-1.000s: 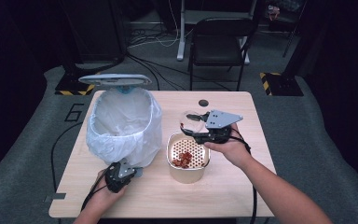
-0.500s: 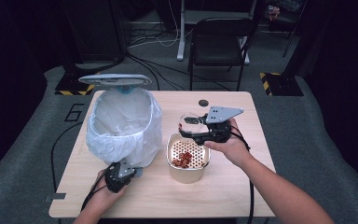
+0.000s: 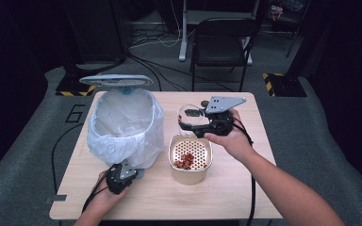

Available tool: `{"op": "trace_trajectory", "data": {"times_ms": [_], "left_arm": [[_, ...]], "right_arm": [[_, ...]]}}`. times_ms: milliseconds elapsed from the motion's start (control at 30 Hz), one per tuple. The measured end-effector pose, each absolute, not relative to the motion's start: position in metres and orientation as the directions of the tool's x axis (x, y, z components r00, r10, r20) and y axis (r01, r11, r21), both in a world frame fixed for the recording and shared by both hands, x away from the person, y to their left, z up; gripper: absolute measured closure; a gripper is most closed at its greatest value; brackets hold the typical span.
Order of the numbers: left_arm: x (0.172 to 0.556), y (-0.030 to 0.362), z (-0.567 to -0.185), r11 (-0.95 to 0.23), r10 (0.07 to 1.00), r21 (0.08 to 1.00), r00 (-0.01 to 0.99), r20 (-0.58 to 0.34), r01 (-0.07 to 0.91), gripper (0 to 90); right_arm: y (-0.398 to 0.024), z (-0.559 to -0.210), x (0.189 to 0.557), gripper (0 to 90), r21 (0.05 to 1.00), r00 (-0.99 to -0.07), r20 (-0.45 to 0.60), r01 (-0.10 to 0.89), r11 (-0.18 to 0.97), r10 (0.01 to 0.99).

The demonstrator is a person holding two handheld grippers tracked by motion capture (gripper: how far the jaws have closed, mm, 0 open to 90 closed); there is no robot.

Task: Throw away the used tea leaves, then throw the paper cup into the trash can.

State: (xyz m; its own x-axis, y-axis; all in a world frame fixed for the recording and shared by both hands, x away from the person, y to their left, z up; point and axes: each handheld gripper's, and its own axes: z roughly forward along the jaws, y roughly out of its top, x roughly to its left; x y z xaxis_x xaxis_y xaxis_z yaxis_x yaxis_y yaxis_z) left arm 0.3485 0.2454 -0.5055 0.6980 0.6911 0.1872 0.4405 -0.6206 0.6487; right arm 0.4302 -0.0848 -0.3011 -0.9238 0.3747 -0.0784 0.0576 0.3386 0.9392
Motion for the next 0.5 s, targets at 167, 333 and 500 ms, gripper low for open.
{"op": "trace_trajectory", "data": {"times_ms": [167, 333, 500], "left_arm": [[0.349, 0.246, -0.505, -0.631, 0.683, 0.645, 0.703, 0.199, 0.431, 90.0], [0.349, 0.246, -0.505, -0.633, 0.68, 0.642, 0.707, 0.193, 0.433, 90.0], [0.349, 0.246, -0.506, -0.617, 0.693, 0.651, 0.698, 0.181, 0.443, 90.0]], "right_arm": [[-0.076, -0.288, 0.431, 49.1, 0.937, -0.929, -0.082, 0.053, 0.346, 0.362], [-0.067, -0.281, 0.437, 49.0, 0.942, -0.933, -0.057, 0.068, 0.329, 0.355], [-0.059, -0.278, 0.448, 49.0, 0.938, -0.932, -0.024, 0.105, 0.33, 0.363]]}}
